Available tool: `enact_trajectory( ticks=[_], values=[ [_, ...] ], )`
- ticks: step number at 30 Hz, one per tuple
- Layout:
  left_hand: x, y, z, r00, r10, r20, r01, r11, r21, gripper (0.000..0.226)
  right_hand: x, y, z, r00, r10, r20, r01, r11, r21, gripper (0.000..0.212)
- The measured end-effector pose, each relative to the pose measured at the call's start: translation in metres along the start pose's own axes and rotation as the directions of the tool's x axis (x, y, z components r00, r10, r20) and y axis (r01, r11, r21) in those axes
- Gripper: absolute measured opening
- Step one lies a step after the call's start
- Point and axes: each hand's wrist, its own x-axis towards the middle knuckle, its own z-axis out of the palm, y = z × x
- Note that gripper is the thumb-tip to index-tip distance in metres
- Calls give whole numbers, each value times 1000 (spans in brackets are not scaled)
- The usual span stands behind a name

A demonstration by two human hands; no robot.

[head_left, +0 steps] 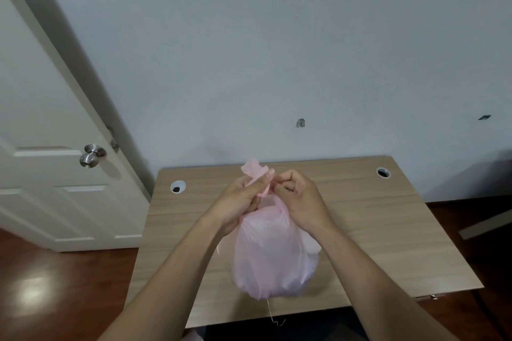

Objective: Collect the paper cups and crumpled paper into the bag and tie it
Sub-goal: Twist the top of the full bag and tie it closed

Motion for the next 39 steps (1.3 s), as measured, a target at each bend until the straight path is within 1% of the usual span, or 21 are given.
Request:
enact_trajectory(
  ticks=[1,4,7,9,11,13,15,17,19,20,23,24,28,30,32,34,36,37,38,39],
  values=[
    [1,-1,1,1000,-17,-26,17,1000,2,28,0,2,0,1000,-10,29,11,999,-31,3],
    [5,-3,3,996,0,-90,2,1000,12,38,-3,6,-1,993,-46,108,59,992,-115,5],
    [7,-6,4,993,12,-121,-10,1000,12,40,-8,4,-2,988,-50,146,64,994,-89,9],
    [7,-6,6,988,5,-155,-1,1000,25,41,-11,3,0,988,-27,154,36,998,-52,17],
    [9,-7,12,984,2,-177,7,999,47,41,-14,1,2,986,-1,165,6,999,-32,30],
    [9,-5,17,982,-2,-189,14,998,63,37,-14,0,5,988,4,156,6,998,-62,36],
    [7,-3,19,985,-12,-172,24,997,69,33,-15,-1,5,992,-18,123,32,993,-115,31],
    [8,-3,17,987,-32,-155,44,996,80,34,-15,0,5,993,-57,106,73,984,-161,21],
    [11,-4,14,977,-65,-204,85,992,90,33,-15,2,5,989,-110,96,129,968,-216,11],
    [13,-5,12,969,-83,-234,106,990,88,32,-15,3,5,987,-131,96,151,959,-238,10],
    [14,-6,14,965,-113,-236,115,993,-8,28,-16,5,4,984,-155,87,174,941,-290,14],
    [13,-6,15,966,-104,-235,105,994,-12,29,-16,7,4,983,-163,84,181,935,-305,15],
    [12,-14,16,965,-32,-259,65,991,117,49,-15,12,8,988,-152,34,155,931,-331,20],
    [10,-14,17,963,-16,-271,47,993,111,54,-15,14,9,989,-146,-7,135,930,-341,17],
    [4,-11,20,952,45,-304,5,987,161,60,-15,15,9,987,-150,-55,121,928,-353,15],
    [2,-14,19,938,135,-318,-46,961,272,64,-15,16,9,984,-153,-86,112,924,-366,14],
    [3,-20,16,932,210,-297,-94,928,361,59,-13,17,9,983,-141,-117,87,922,-376,13],
    [3,-23,14,937,221,-269,-115,926,360,53,-12,18,9,980,-136,-142,72,922,-381,14],
    [5,-27,10,951,226,-214,-134,918,375,46,-9,20,8,977,-129,-170,54,922,-384,15],
    [5,-30,5,960,249,-131,-170,885,434,40,-7,22,7,974,-116,-194,32,921,-388,16]
  ],
)
